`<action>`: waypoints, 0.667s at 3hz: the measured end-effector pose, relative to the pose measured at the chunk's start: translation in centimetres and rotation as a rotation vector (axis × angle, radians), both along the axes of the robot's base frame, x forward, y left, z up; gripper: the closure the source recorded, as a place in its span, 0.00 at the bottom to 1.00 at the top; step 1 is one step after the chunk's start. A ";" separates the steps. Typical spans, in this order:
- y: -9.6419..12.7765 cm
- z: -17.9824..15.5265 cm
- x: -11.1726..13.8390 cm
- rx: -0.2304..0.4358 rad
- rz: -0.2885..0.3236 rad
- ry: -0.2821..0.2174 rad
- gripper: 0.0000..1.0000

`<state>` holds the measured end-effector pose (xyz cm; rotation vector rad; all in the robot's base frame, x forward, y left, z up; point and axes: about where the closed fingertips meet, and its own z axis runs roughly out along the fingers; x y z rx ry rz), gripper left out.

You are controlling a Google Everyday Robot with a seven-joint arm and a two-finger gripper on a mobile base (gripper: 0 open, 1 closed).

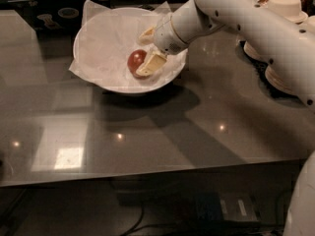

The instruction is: Pick apple from white bowl

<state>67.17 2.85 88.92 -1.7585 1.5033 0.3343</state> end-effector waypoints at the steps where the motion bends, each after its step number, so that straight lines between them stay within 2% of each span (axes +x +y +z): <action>1: 0.1 -0.8 0.0 0.000 0.003 0.022 0.33; 2: 0.2 -1.7 0.0 0.000 0.005 0.046 0.33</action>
Offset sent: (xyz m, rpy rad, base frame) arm 0.0006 -0.0006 -0.0251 0.0001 0.0728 0.0004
